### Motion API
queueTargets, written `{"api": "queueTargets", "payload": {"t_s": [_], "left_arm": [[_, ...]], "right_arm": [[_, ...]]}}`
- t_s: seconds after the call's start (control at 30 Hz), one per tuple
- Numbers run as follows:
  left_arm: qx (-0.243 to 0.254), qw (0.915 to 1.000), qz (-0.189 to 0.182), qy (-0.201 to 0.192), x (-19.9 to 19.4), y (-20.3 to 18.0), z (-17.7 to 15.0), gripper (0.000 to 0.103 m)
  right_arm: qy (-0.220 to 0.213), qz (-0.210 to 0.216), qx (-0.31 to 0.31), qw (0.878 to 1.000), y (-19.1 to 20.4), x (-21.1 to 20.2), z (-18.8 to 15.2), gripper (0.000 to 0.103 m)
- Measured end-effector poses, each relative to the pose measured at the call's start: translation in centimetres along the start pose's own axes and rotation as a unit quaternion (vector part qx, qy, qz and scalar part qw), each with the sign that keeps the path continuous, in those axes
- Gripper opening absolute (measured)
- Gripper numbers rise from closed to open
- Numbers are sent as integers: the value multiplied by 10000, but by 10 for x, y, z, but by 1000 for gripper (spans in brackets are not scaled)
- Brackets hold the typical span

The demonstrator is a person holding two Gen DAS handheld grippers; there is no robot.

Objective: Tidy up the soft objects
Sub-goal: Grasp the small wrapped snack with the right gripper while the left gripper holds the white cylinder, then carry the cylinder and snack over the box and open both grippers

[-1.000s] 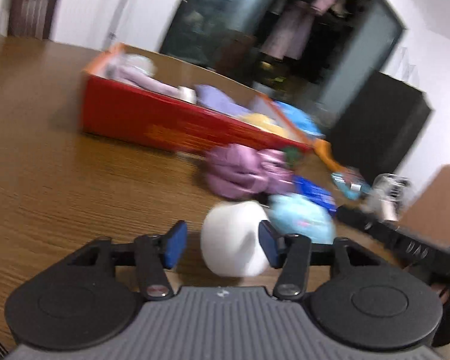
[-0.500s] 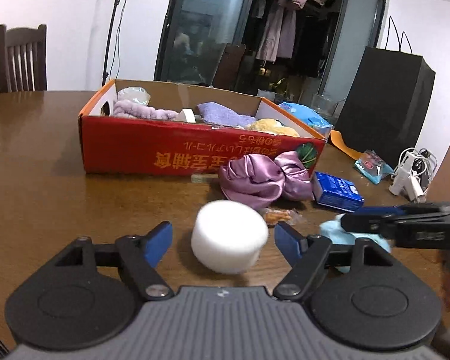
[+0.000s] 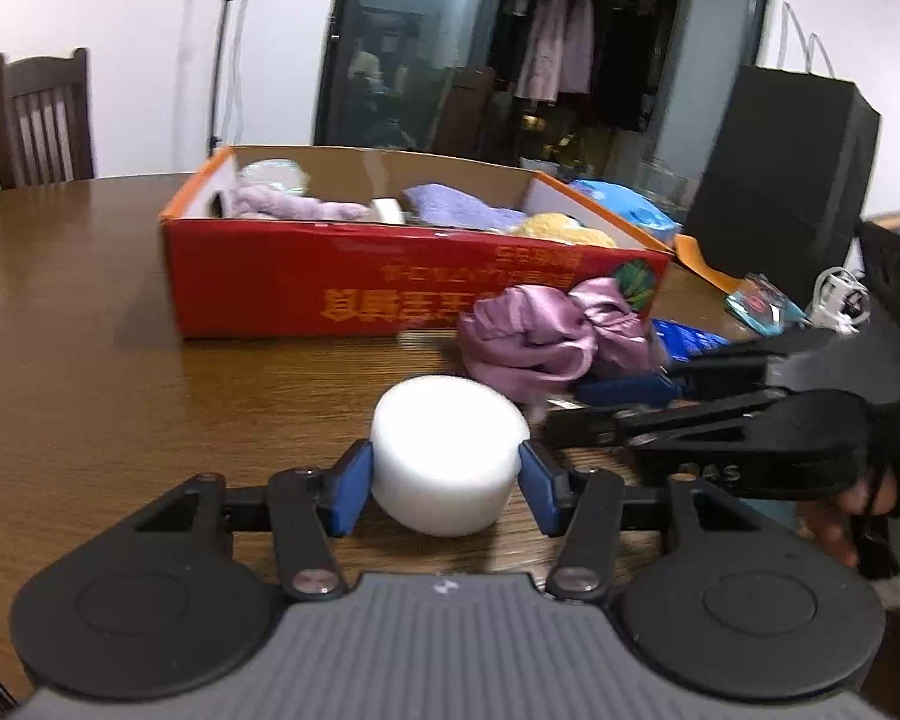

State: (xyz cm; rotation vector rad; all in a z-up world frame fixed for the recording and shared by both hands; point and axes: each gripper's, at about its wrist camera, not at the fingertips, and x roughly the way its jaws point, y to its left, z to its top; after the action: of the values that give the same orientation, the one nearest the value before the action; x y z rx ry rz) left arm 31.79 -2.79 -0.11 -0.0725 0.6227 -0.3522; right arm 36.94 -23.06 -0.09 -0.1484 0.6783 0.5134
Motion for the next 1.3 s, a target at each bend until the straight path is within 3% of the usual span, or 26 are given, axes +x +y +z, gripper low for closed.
{"api": "queueTargets", "payload": {"t_s": [0.03,0.2,0.33,0.53,0.63,0.77,0.87,1.0,1.17,1.3], "left_arm": [[-73,10000,47,-2,-3,3,-1,53],[-341,9993,153,50,-21,10,-10,53],[-261,9996,114,-32,-38,0,-14,53],[-133,9995,53,-289,-55,-12,-5,53],[-334,9971,-336,-596,-61,-5,27,53],[-318,9945,-573,-820,-40,13,99,53],[-217,9958,-459,-764,5,26,161,53],[-422,9987,-136,-267,92,50,213,53],[-622,9973,121,369,174,68,231,54],[-726,9946,471,566,199,80,228,70]], "right_arm": [[1,5,32,10000,1,-2,-1,15],[-95,126,243,9996,17,-26,-18,14],[-357,333,474,9977,31,-54,-31,13],[-682,265,642,9953,29,-82,-32,14],[-935,264,714,9927,20,-95,-18,14],[-1268,249,791,9884,-7,-93,31,14],[-1312,354,1098,9846,-42,-68,85,14],[-918,482,1689,9802,-90,1,151,14],[-237,370,2430,9690,-135,103,195,14],[90,327,2513,9673,-142,153,205,16]]}}
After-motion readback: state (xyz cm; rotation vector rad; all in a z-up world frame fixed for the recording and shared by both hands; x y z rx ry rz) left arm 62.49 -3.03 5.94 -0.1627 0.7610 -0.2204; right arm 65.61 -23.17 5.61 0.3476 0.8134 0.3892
